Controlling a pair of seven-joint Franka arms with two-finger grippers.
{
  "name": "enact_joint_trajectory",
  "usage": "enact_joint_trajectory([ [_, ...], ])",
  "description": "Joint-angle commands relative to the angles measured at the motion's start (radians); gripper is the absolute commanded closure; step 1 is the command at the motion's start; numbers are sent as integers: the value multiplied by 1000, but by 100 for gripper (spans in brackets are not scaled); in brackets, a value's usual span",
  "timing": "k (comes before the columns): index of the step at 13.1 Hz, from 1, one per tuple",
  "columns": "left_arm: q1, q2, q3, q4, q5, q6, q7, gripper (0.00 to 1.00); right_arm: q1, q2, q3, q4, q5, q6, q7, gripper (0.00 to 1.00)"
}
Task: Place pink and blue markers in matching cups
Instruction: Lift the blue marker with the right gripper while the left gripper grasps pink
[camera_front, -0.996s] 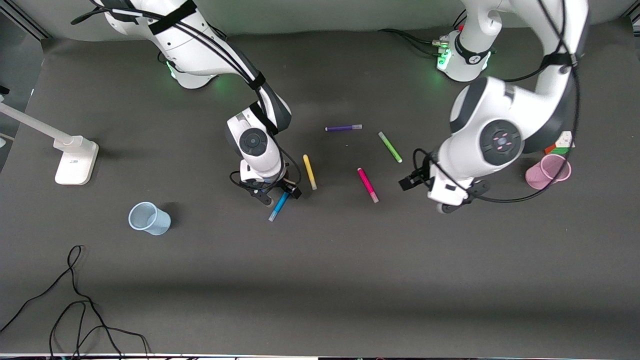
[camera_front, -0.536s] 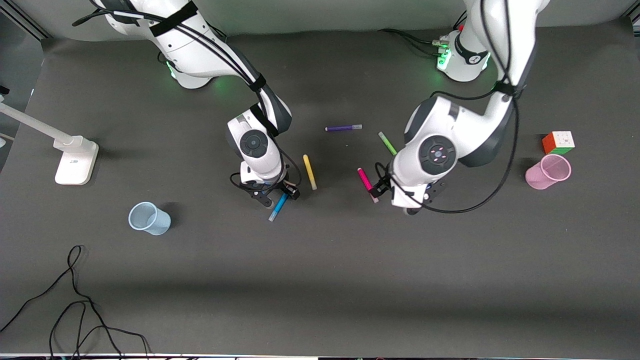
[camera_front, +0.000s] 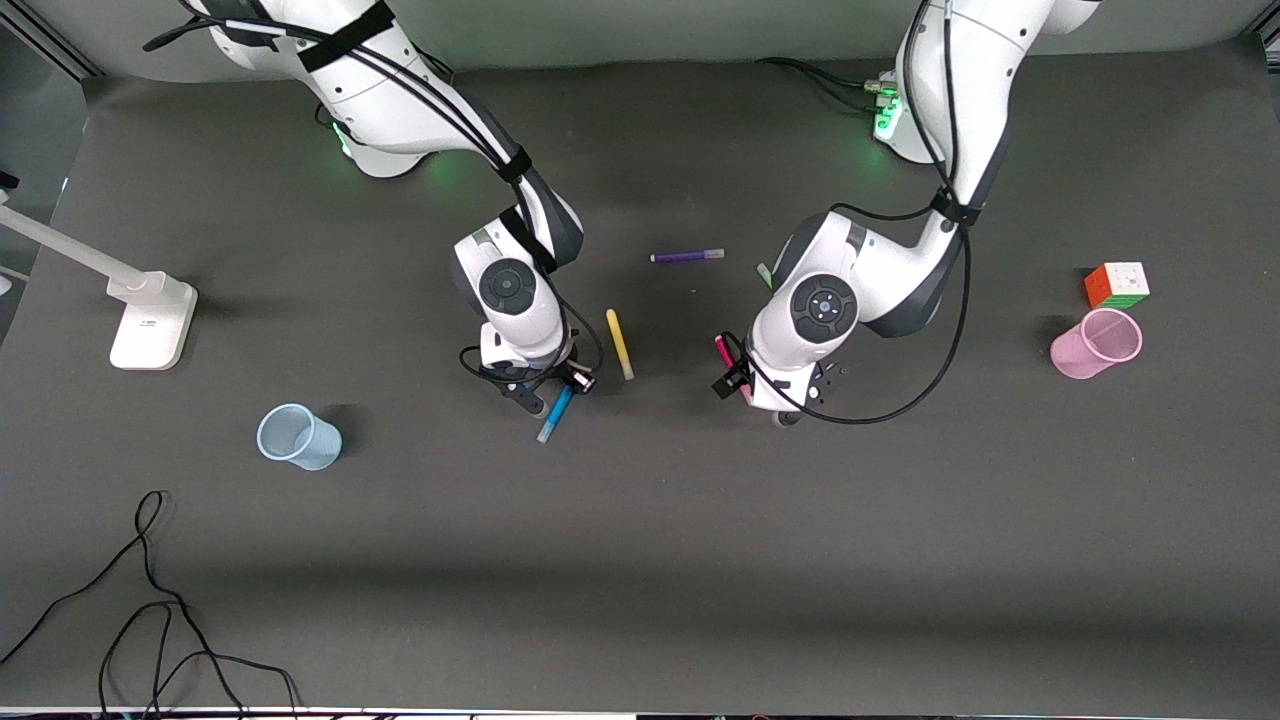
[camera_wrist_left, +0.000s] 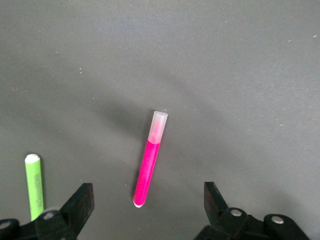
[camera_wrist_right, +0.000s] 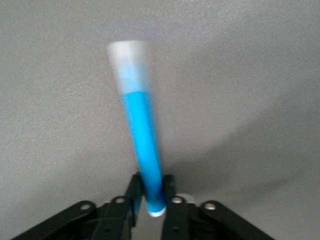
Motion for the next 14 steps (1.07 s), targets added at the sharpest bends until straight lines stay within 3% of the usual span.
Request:
enact_joint_trajectory([
  [1, -27, -17, 16, -67, 6, 72, -16, 1, 14, 18, -10, 17, -13, 9, 9, 94],
  [8, -64, 43, 22, -75, 27, 129, -19, 7, 4, -6, -12, 18, -13, -6, -14, 98],
  [12, -96, 76, 24, -81, 188, 137, -101, 9, 4, -91, -52, 76, -27, -199, -55, 98],
  [14, -104, 86, 22, -81, 207, 152, -124, 9, 4, -128, -76, 124, -27, -317, -90, 98],
])
